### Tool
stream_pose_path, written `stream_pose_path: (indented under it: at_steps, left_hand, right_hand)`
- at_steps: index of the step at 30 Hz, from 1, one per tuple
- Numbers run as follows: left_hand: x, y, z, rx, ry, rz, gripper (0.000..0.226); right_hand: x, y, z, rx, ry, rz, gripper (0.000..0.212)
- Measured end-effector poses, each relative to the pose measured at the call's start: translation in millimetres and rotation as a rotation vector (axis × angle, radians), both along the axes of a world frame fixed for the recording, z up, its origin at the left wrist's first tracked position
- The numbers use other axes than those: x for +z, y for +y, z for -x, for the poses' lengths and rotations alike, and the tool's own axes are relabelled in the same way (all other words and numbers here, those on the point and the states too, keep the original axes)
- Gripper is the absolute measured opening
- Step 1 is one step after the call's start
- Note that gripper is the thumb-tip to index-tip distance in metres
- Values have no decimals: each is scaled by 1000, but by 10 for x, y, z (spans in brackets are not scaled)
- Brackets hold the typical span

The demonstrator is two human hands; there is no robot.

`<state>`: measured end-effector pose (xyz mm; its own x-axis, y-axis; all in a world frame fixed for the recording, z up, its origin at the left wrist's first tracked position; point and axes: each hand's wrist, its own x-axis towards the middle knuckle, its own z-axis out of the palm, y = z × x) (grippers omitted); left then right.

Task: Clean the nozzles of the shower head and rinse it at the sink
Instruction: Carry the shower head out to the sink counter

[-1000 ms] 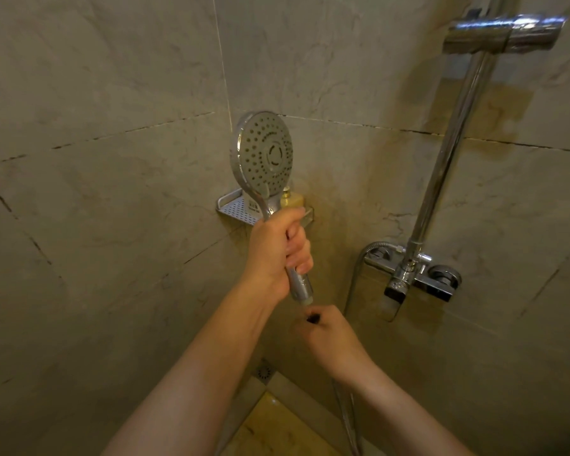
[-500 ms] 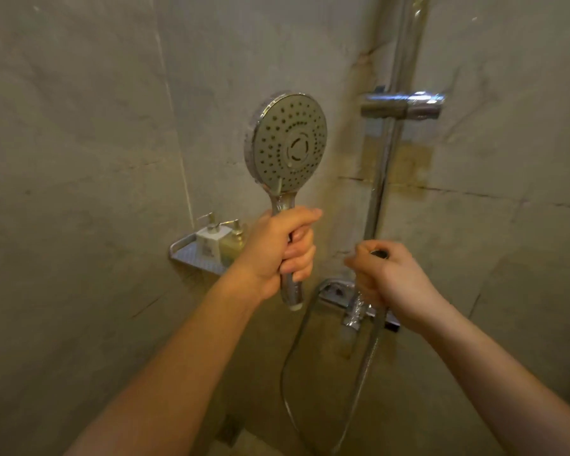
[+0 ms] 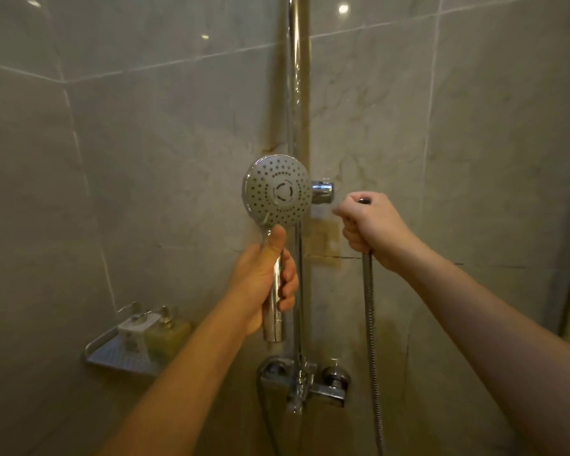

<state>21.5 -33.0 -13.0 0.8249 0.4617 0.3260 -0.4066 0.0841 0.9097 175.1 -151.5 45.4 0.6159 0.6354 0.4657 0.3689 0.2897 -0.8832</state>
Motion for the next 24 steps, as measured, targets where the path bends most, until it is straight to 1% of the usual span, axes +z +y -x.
stream_pose_path:
  at_steps: [2,5,8,13,17,24]
  left_hand:
    - [24,-14,-94,66,2,-24,49]
    - [75,-15,-155,73,23,-27,41]
    - [90,2,-201,107,60,-105,37]
    - [197,14,-320,180,75,-136,43]
    - [322,13,-384,246,96,-179,53]
    - [536,27,-507,222,102,-101,47]
  right_hand:
    - [105,30,-89,-12,-22,-7,43]
    - [280,76,-214,-42,-37,-24,44]
    - [482,153,-313,-32,-48,-50,43]
    - [866,324,-376,29,-70,-114,46]
    - [1051,501,-365,76,-86,-123,45]
    - [1005,768,-342,124,-147,-75,41]
